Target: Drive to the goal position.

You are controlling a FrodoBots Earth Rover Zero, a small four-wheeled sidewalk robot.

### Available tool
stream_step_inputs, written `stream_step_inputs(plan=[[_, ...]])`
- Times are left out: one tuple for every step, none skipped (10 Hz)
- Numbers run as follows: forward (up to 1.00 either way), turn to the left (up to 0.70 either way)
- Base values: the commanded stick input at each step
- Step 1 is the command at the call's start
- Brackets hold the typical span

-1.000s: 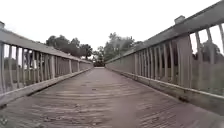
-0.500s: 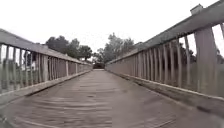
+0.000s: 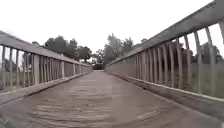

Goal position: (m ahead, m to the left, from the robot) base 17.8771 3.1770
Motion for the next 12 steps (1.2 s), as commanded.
stream_step_inputs(plan=[[0.7, 0.35], [0.7, 0.35], [0.7, 0.04], [0.7, 0.0], [0.7, 0.0], [0.7, 0.0], [0.7, 0.0], [0.7, 0.0], [0.7, 0.0], [0.7, 0.0], [0.7, 0.0], [0.7, 0.0]])
